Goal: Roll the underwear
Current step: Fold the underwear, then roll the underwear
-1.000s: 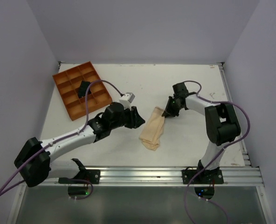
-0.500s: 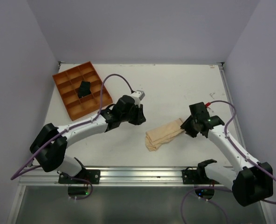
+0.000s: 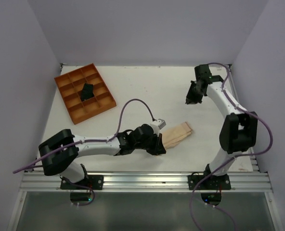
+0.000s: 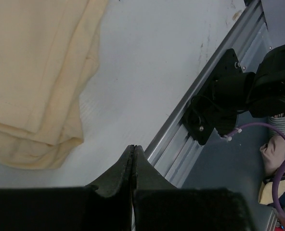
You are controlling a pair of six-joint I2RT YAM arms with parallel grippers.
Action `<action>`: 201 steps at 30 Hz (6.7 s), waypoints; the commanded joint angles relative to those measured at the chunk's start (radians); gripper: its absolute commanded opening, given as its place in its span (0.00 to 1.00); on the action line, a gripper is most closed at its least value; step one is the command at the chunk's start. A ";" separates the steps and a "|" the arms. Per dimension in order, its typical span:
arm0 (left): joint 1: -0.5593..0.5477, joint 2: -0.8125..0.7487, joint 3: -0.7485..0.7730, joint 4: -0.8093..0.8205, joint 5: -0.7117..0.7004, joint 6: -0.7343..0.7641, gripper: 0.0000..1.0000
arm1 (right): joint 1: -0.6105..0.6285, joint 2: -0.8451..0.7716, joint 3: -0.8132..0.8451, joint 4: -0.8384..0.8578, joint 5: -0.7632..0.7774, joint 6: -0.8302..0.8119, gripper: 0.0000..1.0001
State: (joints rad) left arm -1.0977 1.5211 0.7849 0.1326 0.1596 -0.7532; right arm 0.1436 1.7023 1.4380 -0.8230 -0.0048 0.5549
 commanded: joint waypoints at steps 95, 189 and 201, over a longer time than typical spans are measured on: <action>0.206 0.194 -0.259 0.416 0.216 -0.267 0.68 | 0.516 -0.520 -0.403 -0.134 -0.060 0.045 0.19; 0.656 0.005 -0.082 -0.315 0.572 -0.078 0.30 | 1.191 -0.172 -0.442 0.306 0.458 -0.638 0.00; 0.734 -0.079 -0.168 -0.378 0.448 0.051 0.37 | 1.183 -0.029 -0.340 0.262 0.269 -0.497 0.00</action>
State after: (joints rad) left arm -0.4019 1.4967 0.6460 -0.2375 0.6441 -0.7612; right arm 1.3281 1.6527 1.0328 -0.5404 0.3405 -0.0116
